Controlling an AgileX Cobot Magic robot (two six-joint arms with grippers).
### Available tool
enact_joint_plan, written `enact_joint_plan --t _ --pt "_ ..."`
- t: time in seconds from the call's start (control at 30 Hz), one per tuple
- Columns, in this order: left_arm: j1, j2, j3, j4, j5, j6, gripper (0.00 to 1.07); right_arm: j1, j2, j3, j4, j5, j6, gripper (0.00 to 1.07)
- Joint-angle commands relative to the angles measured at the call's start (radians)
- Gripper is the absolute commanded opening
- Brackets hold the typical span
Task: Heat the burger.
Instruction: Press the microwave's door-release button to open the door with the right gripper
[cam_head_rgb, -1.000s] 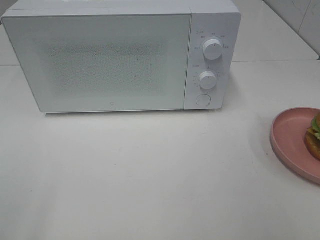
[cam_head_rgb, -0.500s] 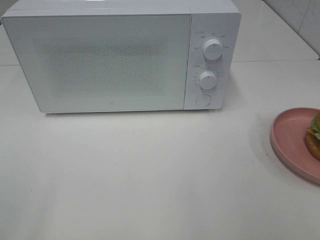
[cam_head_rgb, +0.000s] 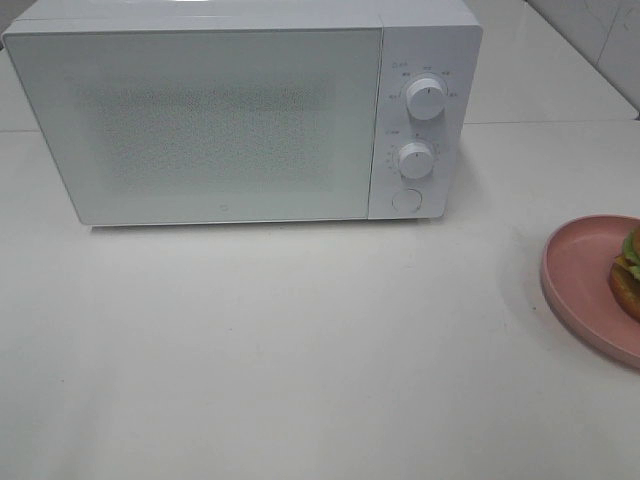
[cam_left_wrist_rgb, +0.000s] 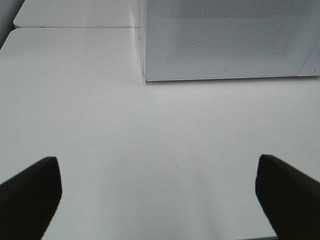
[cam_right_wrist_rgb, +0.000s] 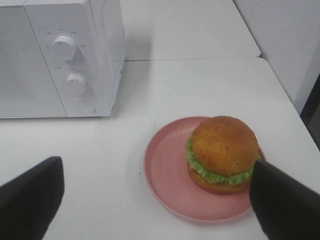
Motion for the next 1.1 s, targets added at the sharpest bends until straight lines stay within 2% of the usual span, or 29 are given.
enact_joint_plan --t 0.03,0.47,0.57,0.63,1.1 --pt "-0.005 -0.012 0.001 -0.005 0.002 -0.005 0.98 -0.005 0.051 -0.01 -0.003 -0.069 0.003 0.94" --pt "-0.005 -0.012 0.001 -0.005 0.002 -0.005 0.98 -0.005 0.352 -0.01 -0.009 -0.365 0.002 0.82" --pt "-0.005 -0.012 0.001 -0.005 0.002 -0.005 0.98 -0.005 0.37 -0.01 -0.009 -0.382 -0.001 0.82" --pt "-0.005 -0.012 0.001 -0.005 0.002 -0.005 0.98 -0.005 0.454 -0.01 -0.009 -0.47 -0.008 0.81" --pt "-0.005 -0.012 0.001 -0.005 0.002 -0.005 0.98 -0.005 0.703 -0.01 -0.011 -0.717 -0.008 0.77"
